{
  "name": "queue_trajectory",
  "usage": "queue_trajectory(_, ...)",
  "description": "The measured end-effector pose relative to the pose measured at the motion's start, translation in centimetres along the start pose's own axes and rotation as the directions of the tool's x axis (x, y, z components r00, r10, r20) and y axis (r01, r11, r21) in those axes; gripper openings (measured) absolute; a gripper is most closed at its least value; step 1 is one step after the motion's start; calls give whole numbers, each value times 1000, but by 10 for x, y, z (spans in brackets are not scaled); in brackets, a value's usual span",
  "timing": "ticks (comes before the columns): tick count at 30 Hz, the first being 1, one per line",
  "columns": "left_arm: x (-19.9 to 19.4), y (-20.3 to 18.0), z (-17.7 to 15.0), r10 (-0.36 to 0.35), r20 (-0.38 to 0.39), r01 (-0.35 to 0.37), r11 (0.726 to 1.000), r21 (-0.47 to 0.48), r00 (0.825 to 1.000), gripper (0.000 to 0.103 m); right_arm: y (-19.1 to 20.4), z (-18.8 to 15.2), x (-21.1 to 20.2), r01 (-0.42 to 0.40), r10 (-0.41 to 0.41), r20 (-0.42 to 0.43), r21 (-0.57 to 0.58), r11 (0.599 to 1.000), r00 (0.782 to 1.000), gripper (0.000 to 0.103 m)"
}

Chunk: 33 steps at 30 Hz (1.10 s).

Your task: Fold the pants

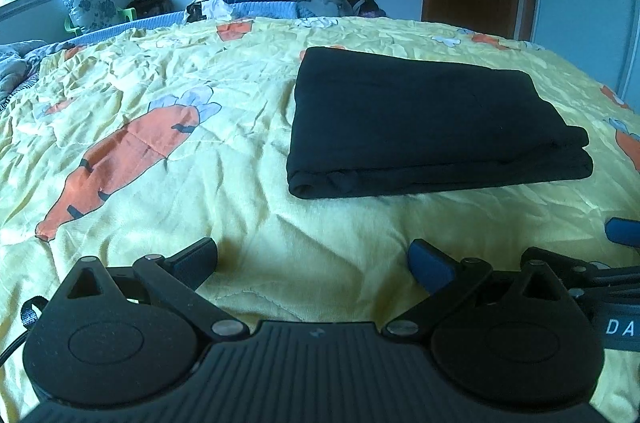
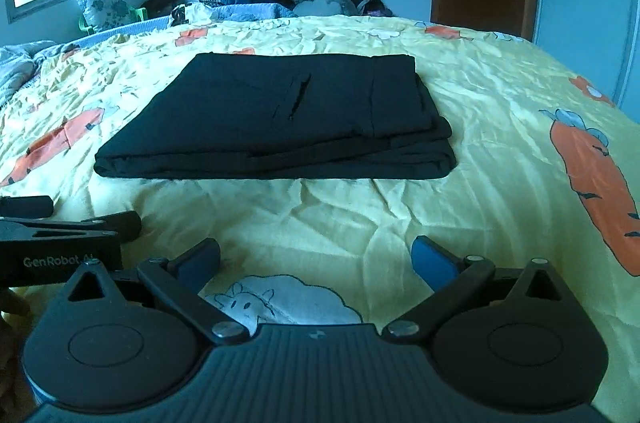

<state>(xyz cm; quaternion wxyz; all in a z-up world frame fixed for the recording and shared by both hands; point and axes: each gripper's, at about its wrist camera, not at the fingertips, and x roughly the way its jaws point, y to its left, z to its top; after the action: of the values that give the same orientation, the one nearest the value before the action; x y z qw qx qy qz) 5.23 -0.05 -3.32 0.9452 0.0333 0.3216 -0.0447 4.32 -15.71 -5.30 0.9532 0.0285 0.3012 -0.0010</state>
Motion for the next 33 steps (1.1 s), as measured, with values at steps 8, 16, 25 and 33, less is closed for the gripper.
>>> queue_trajectory(8,0,0,0,-1,-2,1,1000,-1,1000,103,2,0,2,8,-8,-8,-16,1000,1000,103)
queue_trajectory(16,1,-1,0,-8,-12,7,1000,-13,1000,103,-1,6,5,-23,21,-42,-52,998,999,103)
queue_trajectory(25,1,0,0,-12,-13,12,1000,-18,1000,103,-3,4,8,-40,39,-10,-60,997,999,103)
queue_trajectory(33,1,0,0,-12,-14,12,1000,-18,1000,103,-2,5,9,-36,35,-9,-59,998,999,103)
